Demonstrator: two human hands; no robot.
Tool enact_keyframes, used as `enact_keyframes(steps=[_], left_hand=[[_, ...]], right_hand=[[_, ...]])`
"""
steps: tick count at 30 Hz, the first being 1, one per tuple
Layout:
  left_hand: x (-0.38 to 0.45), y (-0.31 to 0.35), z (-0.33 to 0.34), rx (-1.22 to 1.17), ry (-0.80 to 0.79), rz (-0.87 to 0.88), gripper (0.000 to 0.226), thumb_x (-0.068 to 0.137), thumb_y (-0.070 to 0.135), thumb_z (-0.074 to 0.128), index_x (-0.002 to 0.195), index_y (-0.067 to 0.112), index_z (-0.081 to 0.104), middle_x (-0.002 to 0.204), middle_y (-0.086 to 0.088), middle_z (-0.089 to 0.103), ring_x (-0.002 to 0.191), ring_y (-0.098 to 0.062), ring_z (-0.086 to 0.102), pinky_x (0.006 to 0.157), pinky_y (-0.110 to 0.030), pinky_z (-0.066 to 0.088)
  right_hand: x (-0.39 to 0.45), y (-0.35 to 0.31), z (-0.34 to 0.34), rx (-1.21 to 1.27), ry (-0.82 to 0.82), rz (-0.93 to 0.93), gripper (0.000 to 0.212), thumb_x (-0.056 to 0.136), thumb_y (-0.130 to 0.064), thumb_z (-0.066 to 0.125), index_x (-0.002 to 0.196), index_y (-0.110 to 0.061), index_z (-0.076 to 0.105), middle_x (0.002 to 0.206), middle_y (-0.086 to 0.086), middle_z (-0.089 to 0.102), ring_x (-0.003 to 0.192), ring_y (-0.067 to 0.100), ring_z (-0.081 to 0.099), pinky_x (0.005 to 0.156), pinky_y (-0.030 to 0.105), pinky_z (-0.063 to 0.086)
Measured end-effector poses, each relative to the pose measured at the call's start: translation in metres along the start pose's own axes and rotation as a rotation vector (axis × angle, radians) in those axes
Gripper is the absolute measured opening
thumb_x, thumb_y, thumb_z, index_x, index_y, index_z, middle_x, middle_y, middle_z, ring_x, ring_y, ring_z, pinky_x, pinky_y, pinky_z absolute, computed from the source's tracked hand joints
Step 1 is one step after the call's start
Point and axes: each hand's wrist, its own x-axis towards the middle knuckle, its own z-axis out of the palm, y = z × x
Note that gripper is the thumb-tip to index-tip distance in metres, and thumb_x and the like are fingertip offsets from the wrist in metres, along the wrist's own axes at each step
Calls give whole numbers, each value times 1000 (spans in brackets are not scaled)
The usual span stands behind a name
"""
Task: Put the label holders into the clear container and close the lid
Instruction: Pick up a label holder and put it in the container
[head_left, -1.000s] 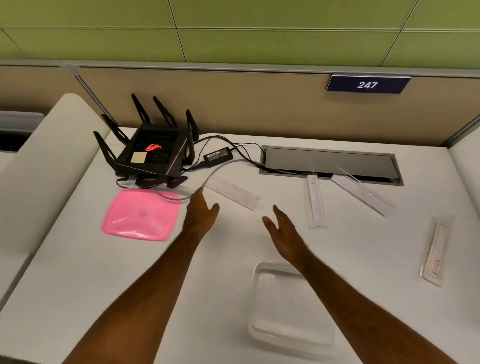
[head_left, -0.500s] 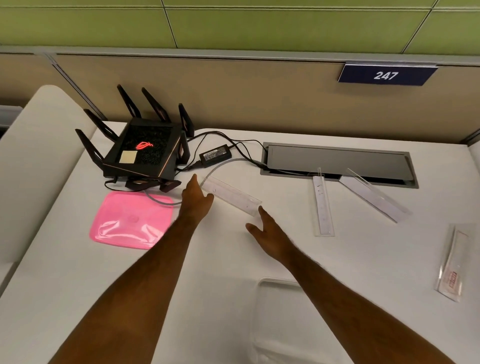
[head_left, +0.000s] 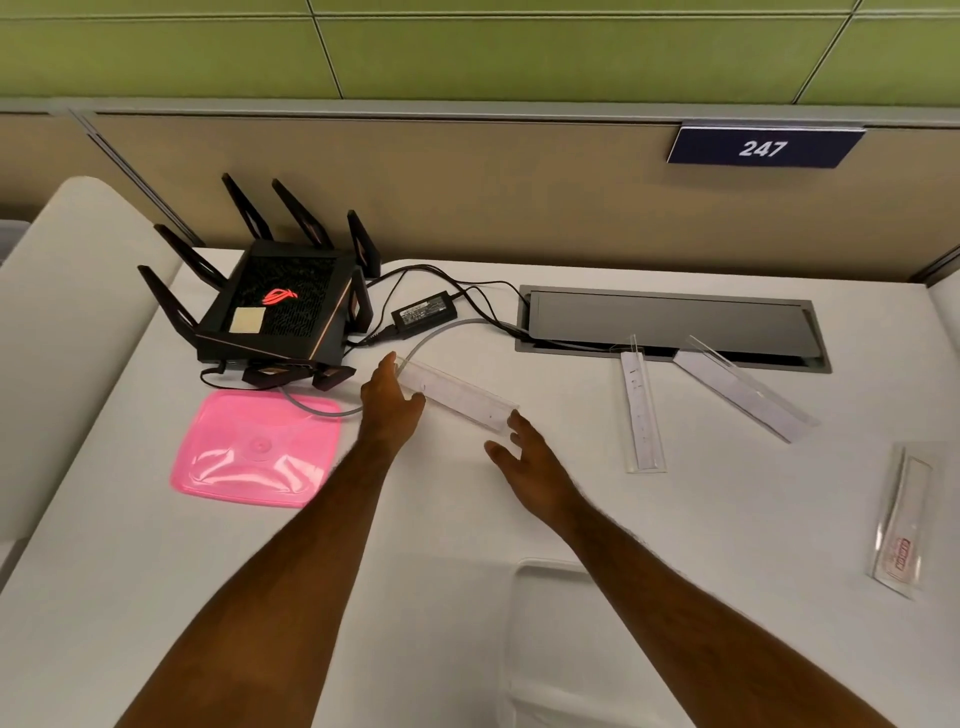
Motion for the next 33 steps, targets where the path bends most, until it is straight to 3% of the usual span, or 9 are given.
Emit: enact_keyframes(steps=[3, 6, 12, 16, 20, 26, 31, 33], left_hand=[[-7, 0, -4, 38, -2, 37, 77, 91, 7, 68, 157, 14, 29, 156, -13, 40, 145, -34, 31, 116, -50, 36], [-17, 1, -9, 126, -23, 112, 78, 90, 5, 67, 157, 13, 28, 157, -14, 38, 144, -36, 30, 115, -51, 35], [-48, 8, -15, 231, -55, 200, 88, 85, 4, 74, 158, 10, 25, 152, -16, 37, 140, -36, 36, 110, -48, 44], [-70, 11, -22, 405, -25, 302, 90, 85, 14, 78, 157, 5, 25, 149, -19, 35, 134, -34, 40, 109, -40, 43], [-91, 14, -32, 435, -1, 391, 86, 85, 12, 79, 154, 2, 29, 143, -18, 39, 129, -31, 41, 107, -35, 43], [-120, 20, -49, 492, 30, 506, 80, 85, 12, 79, 151, 1, 35, 135, -17, 45, 125, -29, 46, 104, -33, 47], [-140, 23, -60, 495, 44, 550, 70, 84, 15, 80, 144, 3, 46, 131, -16, 50, 123, -29, 50, 101, -35, 52], [-145, 23, -63, 472, 28, 563, 68, 82, 16, 82, 141, 3, 50, 129, -15, 52, 121, -29, 52, 100, -37, 52]], right_hand=[[-7, -4, -8, 56, 52, -30, 58, 102, -35, 59, 155, -22, 39, 156, 0, 46, 138, 16, 49, 102, 25, 41], [-17, -8, -17, 101, 98, -57, 51, 101, -30, 62, 149, -19, 47, 146, 1, 55, 130, 17, 55, 98, 25, 44], [-39, -12, -36, 67, 172, -115, 52, 99, -16, 66, 148, -15, 48, 136, -1, 59, 115, 13, 57, 93, 21, 46], [-54, -11, -50, 16, 207, -151, 54, 95, -3, 68, 146, -10, 51, 128, 2, 65, 108, 15, 61, 84, 10, 46], [-72, -11, -61, 22, 218, -167, 59, 89, -2, 75, 144, -12, 54, 121, -1, 67, 102, 10, 61, 77, 5, 47], [-100, -13, -73, 28, 256, -232, 66, 82, -1, 82, 141, -15, 57, 117, -6, 69, 99, 6, 60, 78, 7, 48], [-123, -15, -83, 42, 261, -293, 67, 81, -3, 84, 141, -17, 58, 116, -7, 69, 101, 10, 61, 86, 24, 55], [-131, -16, -87, 51, 258, -312, 67, 81, -5, 85, 140, -20, 59, 116, -8, 69, 102, 10, 62, 84, 24, 56]])
